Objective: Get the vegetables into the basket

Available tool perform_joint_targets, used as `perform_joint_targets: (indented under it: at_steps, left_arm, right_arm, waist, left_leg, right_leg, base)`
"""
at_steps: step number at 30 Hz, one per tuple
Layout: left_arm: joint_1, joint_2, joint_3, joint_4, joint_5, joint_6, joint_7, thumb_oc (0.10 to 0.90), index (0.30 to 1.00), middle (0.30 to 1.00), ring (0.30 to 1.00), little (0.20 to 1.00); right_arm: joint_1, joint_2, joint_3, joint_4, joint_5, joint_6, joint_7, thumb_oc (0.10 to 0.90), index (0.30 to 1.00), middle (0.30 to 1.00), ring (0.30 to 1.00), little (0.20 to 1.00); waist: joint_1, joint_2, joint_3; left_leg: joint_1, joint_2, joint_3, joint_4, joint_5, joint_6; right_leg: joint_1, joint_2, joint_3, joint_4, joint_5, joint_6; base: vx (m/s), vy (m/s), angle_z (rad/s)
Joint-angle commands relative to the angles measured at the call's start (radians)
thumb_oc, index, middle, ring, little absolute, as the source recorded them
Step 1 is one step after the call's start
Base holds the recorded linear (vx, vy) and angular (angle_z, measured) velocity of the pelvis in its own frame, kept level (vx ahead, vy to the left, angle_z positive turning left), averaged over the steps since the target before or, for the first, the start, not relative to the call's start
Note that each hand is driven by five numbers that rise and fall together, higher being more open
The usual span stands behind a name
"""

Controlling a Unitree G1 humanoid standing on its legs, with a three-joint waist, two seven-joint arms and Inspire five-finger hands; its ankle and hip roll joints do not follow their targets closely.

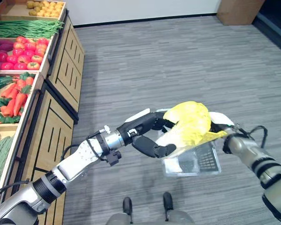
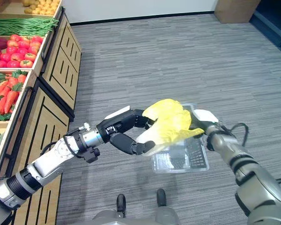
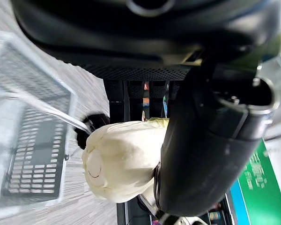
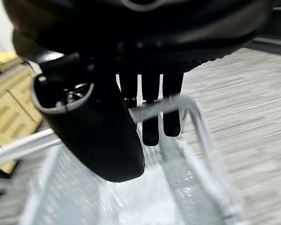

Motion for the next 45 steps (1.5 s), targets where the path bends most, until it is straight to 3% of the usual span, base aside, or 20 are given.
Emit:
perform_joint_targets:
  at_steps: [1,10,18,20,24,34,45]
  left_arm:
    - [-0.097,-0.029,-0.015,-0.049,0.019,-0.132,0.043,0.400,0.300,0.300,0.300,0.300]
    - [-0.136,-0.007,-0.060,-0.046,0.170,-0.147,0.074,0.400,0.300,0.300,0.300,0.300]
    - [-0.181,0.003,-0.110,0.088,0.529,-0.198,0.202,0.400,0.300,0.300,0.300,0.300]
    - [-0.207,-0.001,-0.109,0.147,0.703,-0.217,0.272,0.400,0.300,0.300,0.300,0.300]
    - [-0.188,-0.036,-0.085,0.212,0.822,-0.222,0.339,0.400,0.300,0.300,0.300,0.300]
    - [-0.185,-0.154,-0.077,0.410,1.042,-0.180,0.494,0.400,0.300,0.300,0.300,0.300]
    - [-0.148,-0.157,-0.075,0.611,1.228,-0.119,0.573,0.400,0.300,0.300,0.300,0.300]
  right_arm:
    - [-0.182,-0.015,-0.035,-0.010,0.148,-0.021,-0.077,0.400,0.300,0.300,0.300,0.300]
    - [-0.265,0.056,-0.065,-0.088,0.289,-0.029,-0.082,0.400,0.300,0.300,0.300,0.300]
    - [-0.266,0.078,-0.093,-0.178,0.380,-0.050,-0.084,0.400,0.300,0.300,0.300,0.300]
    - [-0.248,0.102,-0.117,-0.232,0.421,-0.060,-0.088,0.400,0.300,0.300,0.300,0.300]
    - [-0.221,0.120,-0.138,-0.281,0.444,-0.068,-0.088,0.400,0.300,0.300,0.300,0.300]
    - [-0.131,0.186,-0.147,-0.415,0.514,-0.086,-0.058,0.400,0.300,0.300,0.300,0.300]
    - [-0.073,0.165,-0.135,-0.552,0.529,-0.114,-0.016,0.400,0.300,0.300,0.300,0.300]
  waist:
    - [0.018,-0.058,-0.090]
    - [0.022,-0.052,-0.088]
    - [0.018,-0.061,-0.091]
    - [0.015,-0.063,-0.094]
    - [0.013,-0.067,-0.096]
    - [-0.003,-0.075,-0.104]
    - [-0.010,-0.074,-0.114]
  left_leg:
    - [-0.022,0.087,-0.005,0.000,-0.012,-0.083]
    - [-0.021,0.087,-0.007,0.000,-0.015,-0.084]
    - [-0.018,0.089,-0.002,0.000,-0.019,-0.086]
    - [-0.016,0.091,0.000,0.000,-0.019,-0.088]
    - [-0.014,0.093,0.001,0.000,-0.021,-0.089]
    - [-0.004,0.098,0.008,0.000,-0.026,-0.092]
    - [0.011,0.104,0.018,0.000,-0.031,-0.096]
  right_leg:
    - [0.007,-0.081,-0.015,-0.001,-0.008,0.084]
    - [0.013,-0.082,-0.020,-0.001,-0.012,0.084]
    - [0.016,-0.083,-0.024,-0.001,-0.017,0.085]
    - [0.017,-0.081,-0.023,-0.001,-0.019,0.085]
    - [0.019,-0.081,-0.025,-0.001,-0.023,0.084]
    - [0.026,-0.081,-0.024,-0.001,-0.029,0.085]
    - [0.038,-0.078,-0.023,-0.001,-0.037,0.083]
  base:
    - [0.00,0.000,0.00]
    - [0.00,0.000,0.00]
    - [0.01,-0.002,0.00]
    - [0.00,0.000,0.00]
    - [0.00,0.000,0.00]
    - [0.00,0.000,0.00]
    - [0.00,0.000,0.00]
